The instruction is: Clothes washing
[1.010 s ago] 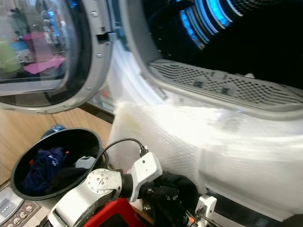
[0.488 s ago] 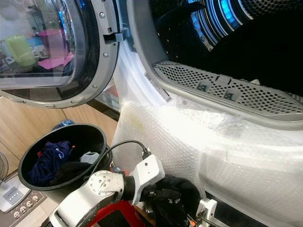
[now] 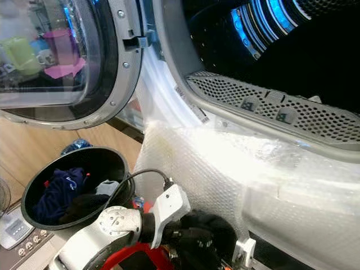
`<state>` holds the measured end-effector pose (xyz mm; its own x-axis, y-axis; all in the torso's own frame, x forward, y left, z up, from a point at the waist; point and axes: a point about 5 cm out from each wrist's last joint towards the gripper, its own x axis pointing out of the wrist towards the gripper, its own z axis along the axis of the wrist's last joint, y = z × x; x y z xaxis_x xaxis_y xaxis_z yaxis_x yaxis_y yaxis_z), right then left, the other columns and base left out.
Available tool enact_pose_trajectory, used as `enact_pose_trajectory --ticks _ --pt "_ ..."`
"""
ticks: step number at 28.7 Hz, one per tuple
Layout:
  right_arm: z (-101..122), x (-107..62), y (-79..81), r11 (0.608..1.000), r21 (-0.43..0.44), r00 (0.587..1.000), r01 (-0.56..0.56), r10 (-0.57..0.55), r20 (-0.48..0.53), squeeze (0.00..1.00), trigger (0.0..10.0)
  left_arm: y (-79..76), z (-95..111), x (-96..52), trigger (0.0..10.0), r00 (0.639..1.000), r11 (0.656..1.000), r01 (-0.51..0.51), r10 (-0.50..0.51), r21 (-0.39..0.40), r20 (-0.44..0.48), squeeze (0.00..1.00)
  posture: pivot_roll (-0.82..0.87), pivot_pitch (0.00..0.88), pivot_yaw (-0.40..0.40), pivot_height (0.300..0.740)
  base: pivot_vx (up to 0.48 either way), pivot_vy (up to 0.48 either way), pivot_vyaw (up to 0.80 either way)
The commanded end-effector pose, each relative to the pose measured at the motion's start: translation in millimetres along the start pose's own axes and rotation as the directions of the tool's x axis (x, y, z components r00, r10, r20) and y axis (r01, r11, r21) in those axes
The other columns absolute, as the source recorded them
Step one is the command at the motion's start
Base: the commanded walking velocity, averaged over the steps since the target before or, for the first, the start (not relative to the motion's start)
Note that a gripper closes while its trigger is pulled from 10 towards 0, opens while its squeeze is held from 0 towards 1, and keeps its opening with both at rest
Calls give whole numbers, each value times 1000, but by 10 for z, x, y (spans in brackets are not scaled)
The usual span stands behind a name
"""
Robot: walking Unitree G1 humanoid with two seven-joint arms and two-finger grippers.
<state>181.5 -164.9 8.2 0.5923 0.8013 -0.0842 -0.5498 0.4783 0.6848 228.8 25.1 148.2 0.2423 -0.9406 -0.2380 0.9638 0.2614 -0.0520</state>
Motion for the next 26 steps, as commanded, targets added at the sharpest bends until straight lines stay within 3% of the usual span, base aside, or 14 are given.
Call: enact_pose_trajectory --ticks 1,2,7,11,16,21,23,24,25,26 --pt "-182 -113 15 1000 19 995 1 1 -100 0 0 54 97 -154 10000 999 999 -40 39 22 37 369 -37 76 67 740 0 0 0" --pt "-191 -120 15 1000 18 994 2 0 -108 0 0 55 91 -169 10000 998 999 -42 41 12 37 1000 -39 77 69 740 0 0 0" --pt "-200 -122 17 1000 17 993 0 2 -121 0 0 65 97 -245 10000 998 999 -46 47 -16 36 1000 -36 77 70 740 0 0 0" --pt "-271 -99 31 1000 11 985 -12 13 -172 0 0 77 102 -490 10000 1000 1000 -14 14 -26 7 1000 -31 77 71 740 0 0 0" --pt "-291 -92 38 1000 12 982 -21 23 -186 0 0 82 34 -631 10000 999 999 -14 13 -29 -43 1000 -23 77 72 740 0 0 0" --pt "-329 -108 57 999 14 976 -37 39 -212 0 0 216 -39 -845 10000 978 980 -195 192 -32 -82 1000 -23 68 80 740 0 0 0" --pt "-339 -114 70 999 14 975 -48 50 -218 0 0 328 -66 -925 10000 943 945 -325 322 -29 -79 1000 -20 64 81 740 0 0 0" --pt "-330 -111 98 997 11 973 -73 73 -221 0 0 454 -63 -1031 10000 876 876 -482 481 -17 -35 961 -18 63 80 740 0 0 0" --pt "-330 -111 98 997 11 973 -73 73 -221 0 0 454 -63 -1031 10000 876 876 -482 481 -17 -35 961 -18 63 80 740 0 0 0" --pt "-292 -88 137 994 -4 968 -110 106 -228 0 0 554 -37 -1170 10000 769 770 -638 638 -15 43 0 -17 57 83 740 0 0 0"
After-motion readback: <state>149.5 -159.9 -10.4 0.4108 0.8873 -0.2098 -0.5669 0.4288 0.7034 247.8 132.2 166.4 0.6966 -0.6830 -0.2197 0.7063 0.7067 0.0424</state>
